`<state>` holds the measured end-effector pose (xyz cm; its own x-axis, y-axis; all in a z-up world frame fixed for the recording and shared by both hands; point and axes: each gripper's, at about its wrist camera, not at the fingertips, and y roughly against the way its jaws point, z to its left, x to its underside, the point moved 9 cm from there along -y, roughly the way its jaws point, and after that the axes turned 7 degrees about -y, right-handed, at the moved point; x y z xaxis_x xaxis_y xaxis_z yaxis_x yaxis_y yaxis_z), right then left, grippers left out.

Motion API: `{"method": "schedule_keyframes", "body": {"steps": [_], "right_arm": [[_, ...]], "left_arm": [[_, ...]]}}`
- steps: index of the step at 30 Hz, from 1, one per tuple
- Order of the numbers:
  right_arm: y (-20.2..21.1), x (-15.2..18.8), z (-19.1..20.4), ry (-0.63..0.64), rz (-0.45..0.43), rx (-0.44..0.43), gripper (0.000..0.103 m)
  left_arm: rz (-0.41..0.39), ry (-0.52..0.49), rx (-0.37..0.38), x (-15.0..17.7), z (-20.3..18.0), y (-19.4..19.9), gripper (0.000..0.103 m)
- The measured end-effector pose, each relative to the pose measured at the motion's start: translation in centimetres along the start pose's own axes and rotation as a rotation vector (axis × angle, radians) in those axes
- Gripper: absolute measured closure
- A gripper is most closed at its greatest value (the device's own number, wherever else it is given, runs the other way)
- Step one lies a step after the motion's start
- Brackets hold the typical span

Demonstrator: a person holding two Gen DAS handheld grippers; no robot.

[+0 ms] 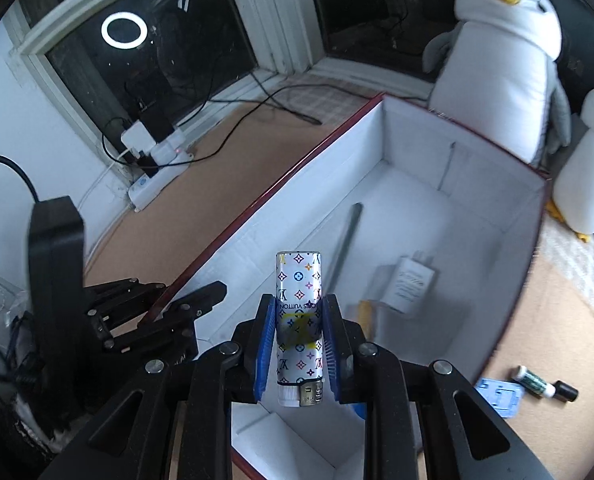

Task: Organize rigid objects
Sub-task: 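Lower the patterned tube into the box beside the spoon and release, then move the right gripper to the blue phone stand and grasp it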

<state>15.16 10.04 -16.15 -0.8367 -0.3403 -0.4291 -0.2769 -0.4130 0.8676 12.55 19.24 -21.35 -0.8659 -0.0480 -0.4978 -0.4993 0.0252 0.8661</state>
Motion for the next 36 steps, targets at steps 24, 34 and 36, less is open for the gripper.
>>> {"method": "schedule_keyframes", "body": {"steps": [24,34,36], "right_arm": [[1.8,-0.1,-1.0,-0.025,-0.054,-0.015,0.071],[5.9,0.6,-4.8,-0.076,-0.113,-0.012,0.065],[6.8,1.1,-6.3,-0.099,-0.123,-0.005,0.063]], "left_arm": [[0.009,-0.012,-0.014,0.0,-0.2,-0.2,0.093],[0.030,-0.025,-0.030,-0.2,-0.3,-0.5,0.093],[0.033,-0.025,-0.033,-0.3,-0.3,-0.6,0.093]]}}
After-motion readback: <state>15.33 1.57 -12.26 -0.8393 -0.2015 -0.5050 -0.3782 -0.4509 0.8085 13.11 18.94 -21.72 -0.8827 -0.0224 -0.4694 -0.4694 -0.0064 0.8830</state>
